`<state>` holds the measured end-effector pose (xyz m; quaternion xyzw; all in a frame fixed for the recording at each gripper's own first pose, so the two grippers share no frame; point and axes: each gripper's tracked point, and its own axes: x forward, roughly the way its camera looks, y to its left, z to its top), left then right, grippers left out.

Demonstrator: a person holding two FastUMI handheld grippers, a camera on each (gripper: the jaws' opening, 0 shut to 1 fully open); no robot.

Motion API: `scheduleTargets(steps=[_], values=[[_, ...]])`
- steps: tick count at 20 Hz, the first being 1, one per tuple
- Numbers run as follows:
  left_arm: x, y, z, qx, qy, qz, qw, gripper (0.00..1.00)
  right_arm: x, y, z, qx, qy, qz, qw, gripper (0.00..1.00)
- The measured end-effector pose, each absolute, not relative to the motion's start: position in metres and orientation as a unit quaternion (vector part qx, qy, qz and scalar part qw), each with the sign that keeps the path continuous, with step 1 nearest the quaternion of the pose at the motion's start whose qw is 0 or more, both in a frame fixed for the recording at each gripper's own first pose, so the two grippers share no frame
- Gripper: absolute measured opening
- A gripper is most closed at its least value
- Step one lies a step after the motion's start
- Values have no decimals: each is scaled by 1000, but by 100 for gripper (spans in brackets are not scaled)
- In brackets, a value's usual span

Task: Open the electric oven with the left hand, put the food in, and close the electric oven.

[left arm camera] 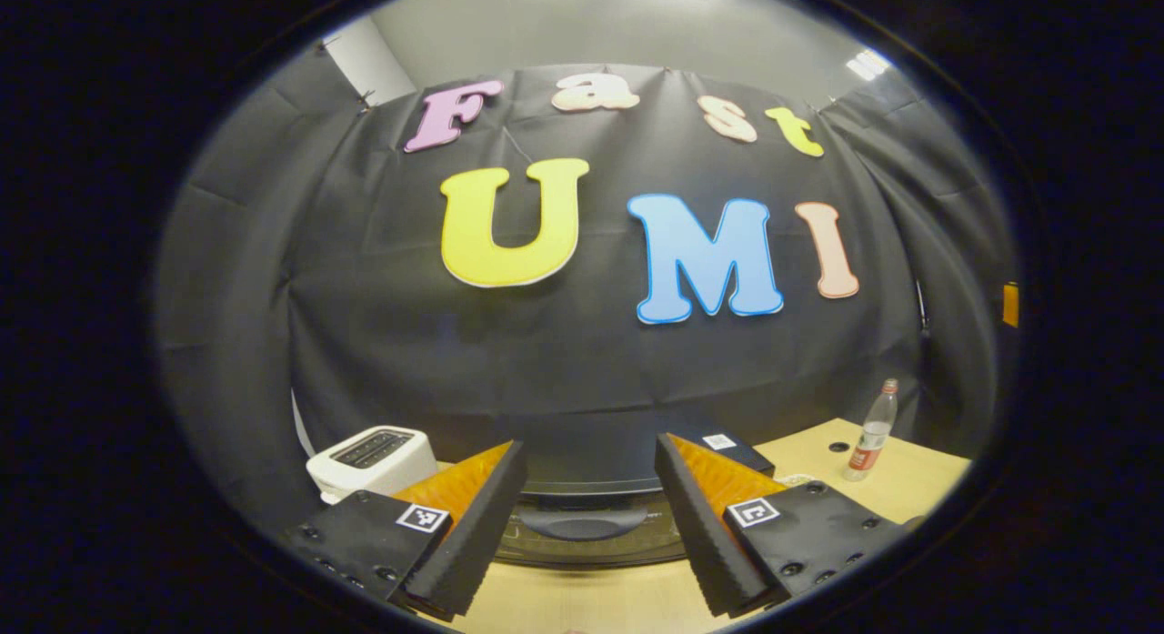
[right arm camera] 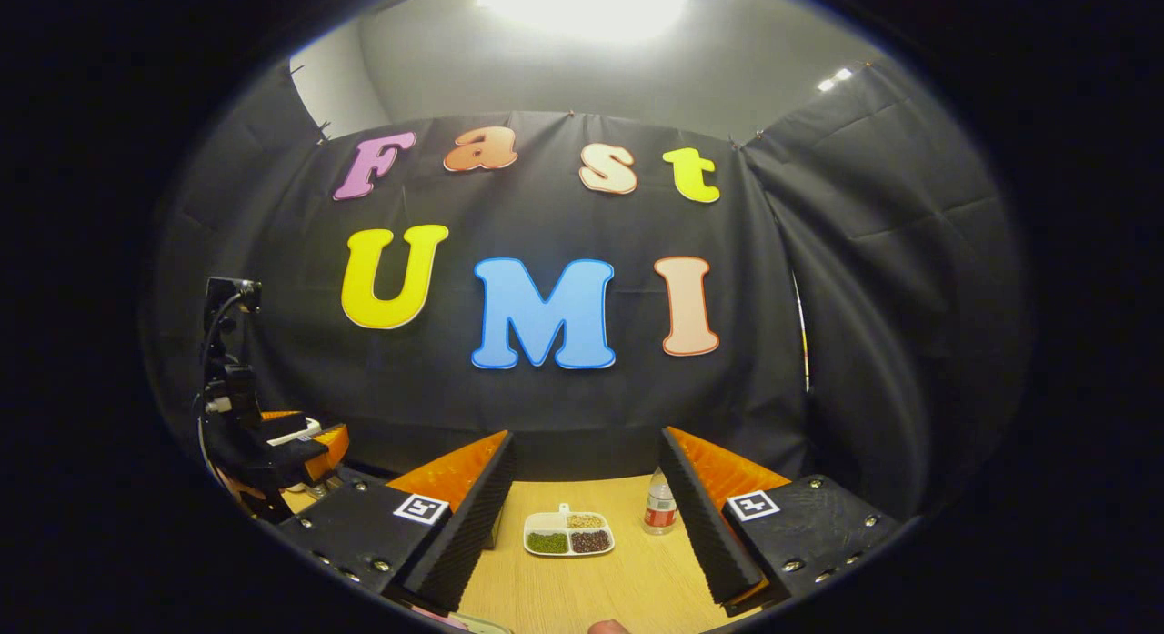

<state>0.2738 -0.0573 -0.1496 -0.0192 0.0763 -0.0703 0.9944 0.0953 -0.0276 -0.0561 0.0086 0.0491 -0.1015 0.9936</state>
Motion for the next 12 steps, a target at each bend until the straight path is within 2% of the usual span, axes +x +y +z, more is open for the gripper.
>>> scheduleTargets(steps=[1,2,5,6,7,8,9,12], values=[[283,-59,-162,-17,84,-71,994,96,99,-29,-61,7,56,-110,992,96],[292,-61,-176,-16,91,-73,993,100,100,-30,-64,4,62,-116,991,95],[312,-65,-212,-18,120,-74,990,100,105,-31,-71,-8,76,-129,989,96],[315,-65,-224,-18,129,-73,989,96,106,-32,-72,-13,78,-131,988,96],[318,-65,-232,-17,137,-71,988,100,107,-31,-73,-17,81,-132,988,96],[318,-64,-240,-17,145,-69,987,100,107,-31,-75,-21,84,-133,987,96],[315,-63,-248,-18,156,-66,985,96,107,-31,-76,-25,86,-132,987,96],[304,-64,-243,-8,140,-66,988,95,107,-30,-79,-31,93,-127,987,96]])
